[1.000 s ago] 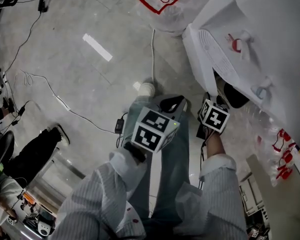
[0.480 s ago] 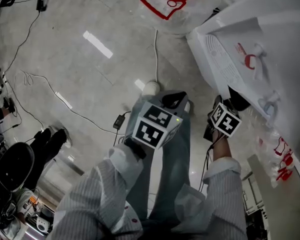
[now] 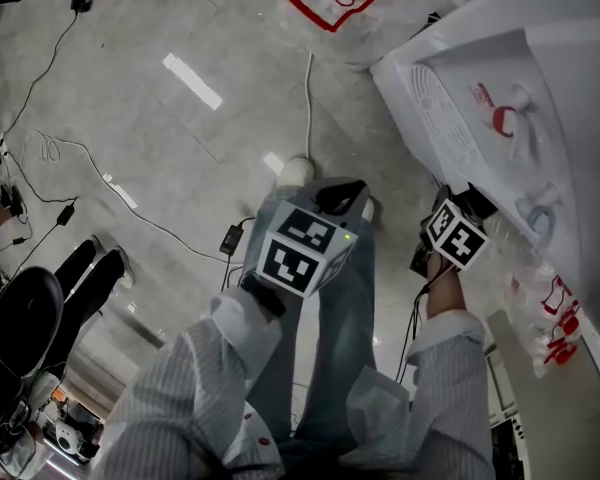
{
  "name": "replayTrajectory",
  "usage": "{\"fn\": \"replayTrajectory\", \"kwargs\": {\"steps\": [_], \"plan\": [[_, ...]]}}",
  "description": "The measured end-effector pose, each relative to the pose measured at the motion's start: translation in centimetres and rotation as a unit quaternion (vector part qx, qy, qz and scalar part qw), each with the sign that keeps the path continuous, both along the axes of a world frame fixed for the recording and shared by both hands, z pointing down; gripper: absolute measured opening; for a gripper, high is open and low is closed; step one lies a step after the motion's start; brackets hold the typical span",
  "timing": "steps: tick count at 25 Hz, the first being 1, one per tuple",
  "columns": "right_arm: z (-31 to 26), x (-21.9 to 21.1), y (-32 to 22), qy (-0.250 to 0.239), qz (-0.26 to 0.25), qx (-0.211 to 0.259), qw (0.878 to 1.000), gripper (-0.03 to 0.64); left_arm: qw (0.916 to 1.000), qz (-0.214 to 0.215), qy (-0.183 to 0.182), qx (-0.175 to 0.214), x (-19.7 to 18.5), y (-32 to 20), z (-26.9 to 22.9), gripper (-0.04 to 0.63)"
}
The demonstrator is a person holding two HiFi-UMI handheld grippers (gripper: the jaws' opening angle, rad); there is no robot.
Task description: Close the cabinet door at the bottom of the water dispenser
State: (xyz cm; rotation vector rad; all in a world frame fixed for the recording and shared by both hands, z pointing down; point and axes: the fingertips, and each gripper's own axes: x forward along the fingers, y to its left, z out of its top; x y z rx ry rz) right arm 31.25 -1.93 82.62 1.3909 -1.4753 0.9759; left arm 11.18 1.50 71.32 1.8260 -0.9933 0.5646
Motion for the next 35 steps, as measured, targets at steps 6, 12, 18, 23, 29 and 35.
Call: {"fn": "replayTrajectory", "kwargs": {"steps": [6, 12, 18, 23, 29, 35], "plan": [[-0.2, 0.3, -0.4, 0.003, -0.019, 0.009, 1.0, 0.095, 1.0, -0.004, 0.002, 0.001, 0.8, 0.3, -0.1, 0.009], [-0.2, 0.6, -0.6, 0.01, -0.034, 0.016, 0.999, 0.095, 0.9999, -0.011, 0.002, 0.008, 1.1, 0.2, -0.2, 0.011], [-0.8, 2.6, -3.0, 0.027, -0.013, 0.032, 0.999, 0.068, 0.9998, -0.018, 0.001, 0.008, 1.0, 0.4, 0.1, 0.011], [-0.9, 2.8, -3.2, 0.031, -0.052, 0.029, 0.998, 0.06, 0.9994, -0.033, 0.003, 0.007, 1.0, 0.2, 0.4, 0.009], [-0.8, 2.9, -3.4, 0.029, -0.054, 0.036, 0.998, 0.06, 0.9995, -0.025, 0.004, 0.016, 1.8, -0.3, 0.0, 0.009], [-1.7, 2.7, -2.6, 0.014, -0.034, 0.027, 0.999, 0.048, 0.9996, -0.016, 0.002, 0.022, 1.8, -0.4, -1.5, 0.011]]}}
